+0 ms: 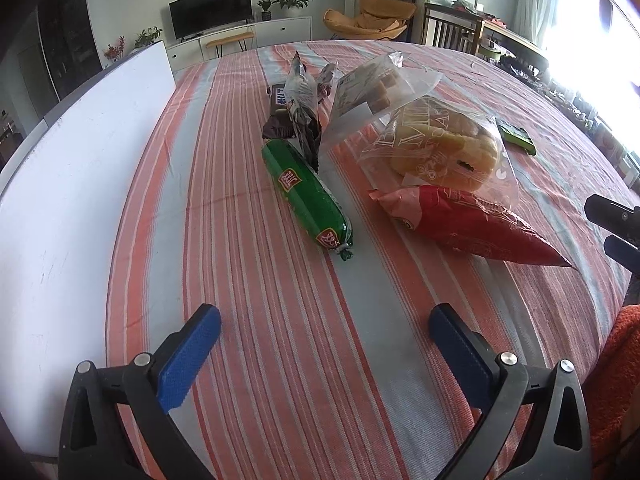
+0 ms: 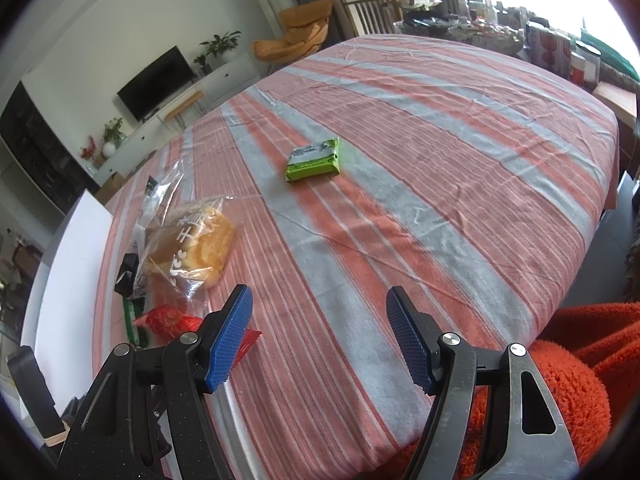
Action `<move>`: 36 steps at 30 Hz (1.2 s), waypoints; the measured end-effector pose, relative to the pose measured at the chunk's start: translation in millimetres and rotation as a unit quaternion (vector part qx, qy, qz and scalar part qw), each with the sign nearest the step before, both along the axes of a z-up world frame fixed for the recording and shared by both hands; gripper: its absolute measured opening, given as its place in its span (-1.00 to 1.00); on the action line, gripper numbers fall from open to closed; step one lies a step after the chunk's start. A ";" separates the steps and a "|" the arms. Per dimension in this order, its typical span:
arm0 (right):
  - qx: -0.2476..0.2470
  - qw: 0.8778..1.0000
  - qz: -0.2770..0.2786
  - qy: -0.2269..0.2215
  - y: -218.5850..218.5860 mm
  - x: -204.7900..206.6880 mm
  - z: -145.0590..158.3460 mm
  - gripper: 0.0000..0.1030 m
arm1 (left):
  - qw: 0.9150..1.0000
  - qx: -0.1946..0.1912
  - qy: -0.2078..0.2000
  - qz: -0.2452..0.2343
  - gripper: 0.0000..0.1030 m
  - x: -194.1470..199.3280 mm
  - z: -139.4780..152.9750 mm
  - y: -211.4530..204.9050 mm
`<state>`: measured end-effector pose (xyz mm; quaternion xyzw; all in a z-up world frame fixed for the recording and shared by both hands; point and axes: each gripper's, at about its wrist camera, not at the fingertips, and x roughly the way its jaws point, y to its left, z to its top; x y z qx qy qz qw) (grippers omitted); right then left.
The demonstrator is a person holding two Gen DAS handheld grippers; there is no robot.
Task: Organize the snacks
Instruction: 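Move both grippers back over the snacks on the table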
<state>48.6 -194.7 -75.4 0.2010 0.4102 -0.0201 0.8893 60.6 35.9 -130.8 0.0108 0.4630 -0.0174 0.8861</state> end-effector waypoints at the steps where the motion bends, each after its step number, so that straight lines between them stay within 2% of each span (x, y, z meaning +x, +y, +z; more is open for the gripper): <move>1: 0.002 1.000 -0.001 0.000 -0.7 0.0 -0.4 0.41 | 1.000 0.000 -0.001 0.000 1.00 -0.4 -0.1 -0.3; 36: 0.013 1.000 -0.011 -0.006 -4.2 -3.8 0.8 0.41 | 1.000 0.000 -0.007 0.004 1.00 -2.7 1.0 -2.1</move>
